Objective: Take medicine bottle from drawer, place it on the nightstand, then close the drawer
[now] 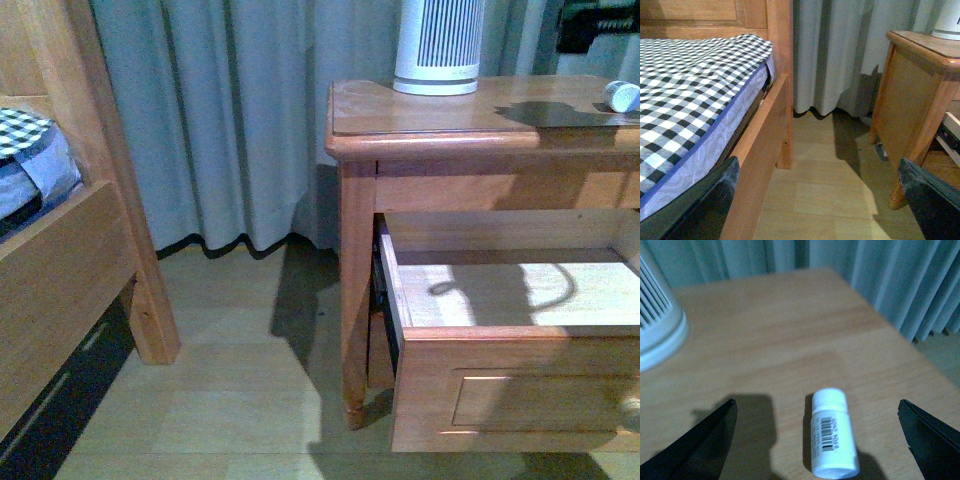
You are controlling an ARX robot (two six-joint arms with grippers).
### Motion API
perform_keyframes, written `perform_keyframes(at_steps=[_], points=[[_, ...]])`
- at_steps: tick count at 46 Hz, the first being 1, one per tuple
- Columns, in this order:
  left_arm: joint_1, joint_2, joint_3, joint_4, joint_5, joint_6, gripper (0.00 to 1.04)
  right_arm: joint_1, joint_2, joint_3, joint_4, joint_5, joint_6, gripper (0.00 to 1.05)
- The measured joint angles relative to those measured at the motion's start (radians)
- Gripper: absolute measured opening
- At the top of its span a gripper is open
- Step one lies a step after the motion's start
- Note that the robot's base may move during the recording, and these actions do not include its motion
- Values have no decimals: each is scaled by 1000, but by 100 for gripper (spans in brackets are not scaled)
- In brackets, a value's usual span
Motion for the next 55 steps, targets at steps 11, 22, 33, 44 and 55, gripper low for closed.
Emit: perform_keyframes(at_steps=[11,22,33,44,55], points=[[0,0,0,0,0,0,98,47,-468,-446,159,38,48,98],[0,0,0,0,0,0,98,163,-909,-1027,287,38,73,98],[0,0,0,0,0,0,98,289,-1139,-1542,232,55,139,98],[0,0,0,0,0,0,98,246,-968,-1605,456,31,135,98],[0,0,0,0,0,0,98,153,-621,-1518,623,-12,114,98]])
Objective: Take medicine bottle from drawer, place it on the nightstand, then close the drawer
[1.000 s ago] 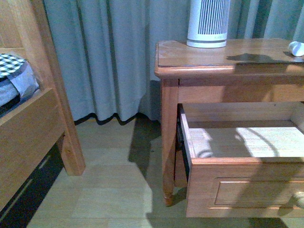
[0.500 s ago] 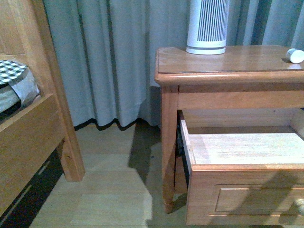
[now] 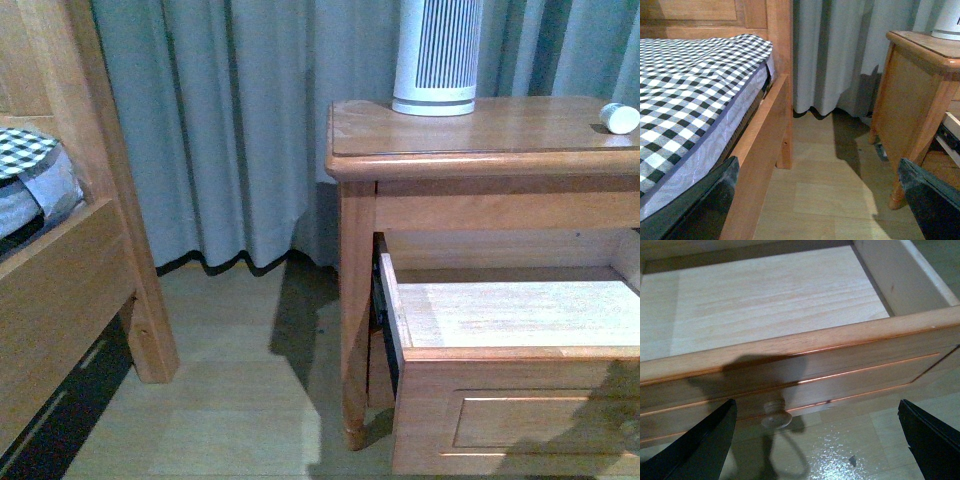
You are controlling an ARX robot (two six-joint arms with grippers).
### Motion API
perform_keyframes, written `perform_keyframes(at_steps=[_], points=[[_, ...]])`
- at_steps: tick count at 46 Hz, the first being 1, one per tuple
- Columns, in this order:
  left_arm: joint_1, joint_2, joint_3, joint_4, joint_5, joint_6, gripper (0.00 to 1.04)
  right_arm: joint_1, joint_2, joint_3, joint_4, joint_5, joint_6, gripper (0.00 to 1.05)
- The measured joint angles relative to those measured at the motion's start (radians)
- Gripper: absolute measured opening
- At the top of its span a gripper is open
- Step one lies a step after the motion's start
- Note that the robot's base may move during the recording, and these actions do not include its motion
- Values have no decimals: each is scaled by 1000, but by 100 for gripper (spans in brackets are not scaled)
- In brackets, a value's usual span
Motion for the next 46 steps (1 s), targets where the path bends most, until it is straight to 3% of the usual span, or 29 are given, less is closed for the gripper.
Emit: perform_keyframes(at_steps=[14,21,34,46], points=[[0,0,0,0,0,0,98,-47,264,198,51,3,-47,98],[0,0,0,0,0,0,98,-106,438,398,58,5,-90,98],[0,0,0,0,0,0,98,-180,624,753,-47,-23,-100,98],[0,0,0,0,0,0,98,-218,711,885,-107,-26,-130,98]])
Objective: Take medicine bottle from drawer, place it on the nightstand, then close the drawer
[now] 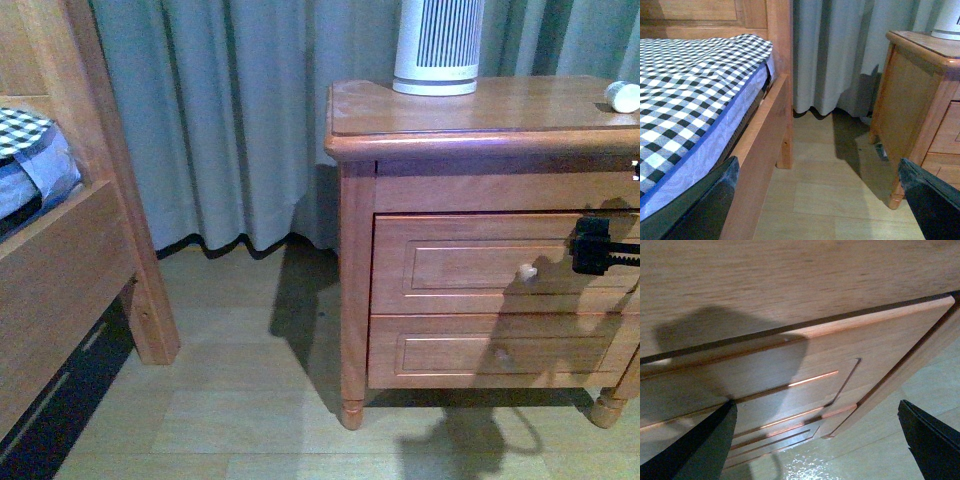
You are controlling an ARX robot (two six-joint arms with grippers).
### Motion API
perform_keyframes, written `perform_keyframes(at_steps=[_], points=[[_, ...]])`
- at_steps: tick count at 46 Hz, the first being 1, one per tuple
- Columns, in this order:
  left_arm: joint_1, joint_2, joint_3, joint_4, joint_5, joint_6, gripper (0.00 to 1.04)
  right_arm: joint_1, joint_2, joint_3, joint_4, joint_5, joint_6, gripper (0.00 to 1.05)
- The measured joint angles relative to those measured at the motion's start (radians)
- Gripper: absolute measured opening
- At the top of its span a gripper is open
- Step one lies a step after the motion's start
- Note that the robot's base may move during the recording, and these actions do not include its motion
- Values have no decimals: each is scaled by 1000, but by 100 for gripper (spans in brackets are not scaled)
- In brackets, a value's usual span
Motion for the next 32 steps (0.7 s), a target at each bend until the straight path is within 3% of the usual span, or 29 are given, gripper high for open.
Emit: perform_keyframes(at_steps=[14,22,32], points=[[0,0,0,0,0,0,98,-4,-110,-127,16,-76,55,98],[0,0,0,0,0,0,98,16,-560,-475,21,-138,81,98],[0,0,0,0,0,0,98,62,-1244,-871,-245,-116,72,98]])
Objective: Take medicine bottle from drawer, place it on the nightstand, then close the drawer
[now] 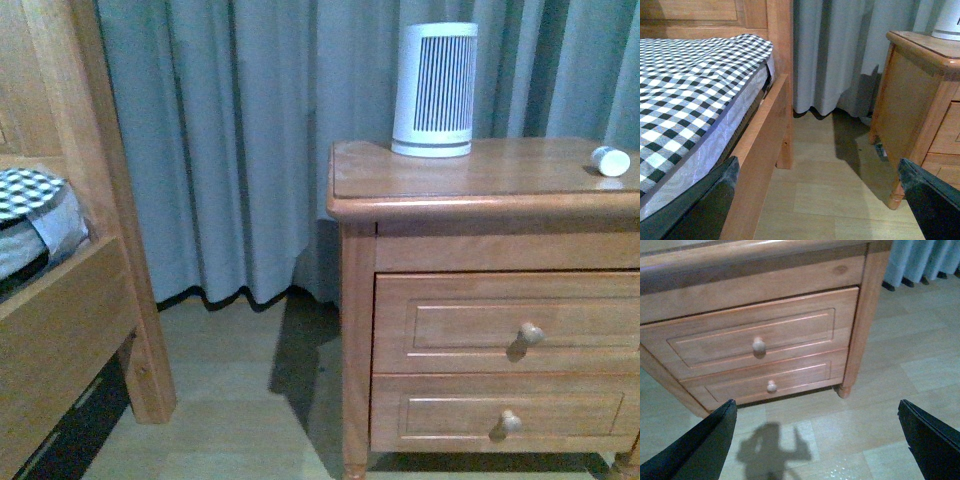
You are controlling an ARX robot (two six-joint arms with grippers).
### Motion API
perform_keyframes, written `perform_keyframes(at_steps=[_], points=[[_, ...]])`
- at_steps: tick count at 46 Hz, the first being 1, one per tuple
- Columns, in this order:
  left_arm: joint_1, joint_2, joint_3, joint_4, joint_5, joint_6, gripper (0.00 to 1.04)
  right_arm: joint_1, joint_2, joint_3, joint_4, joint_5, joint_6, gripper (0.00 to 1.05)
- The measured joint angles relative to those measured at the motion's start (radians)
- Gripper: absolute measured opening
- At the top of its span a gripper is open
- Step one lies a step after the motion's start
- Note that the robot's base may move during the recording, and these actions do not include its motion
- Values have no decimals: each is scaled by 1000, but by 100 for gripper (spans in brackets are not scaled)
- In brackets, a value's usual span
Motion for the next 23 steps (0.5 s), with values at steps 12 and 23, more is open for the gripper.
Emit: perform_keyframes(at_steps=[12,23], points=[[0,0,0,0,0,0,98,1,-119,-47,-26,-2,4,98],[0,0,0,0,0,0,98,36,-201,-214,334,-184,-123,52]])
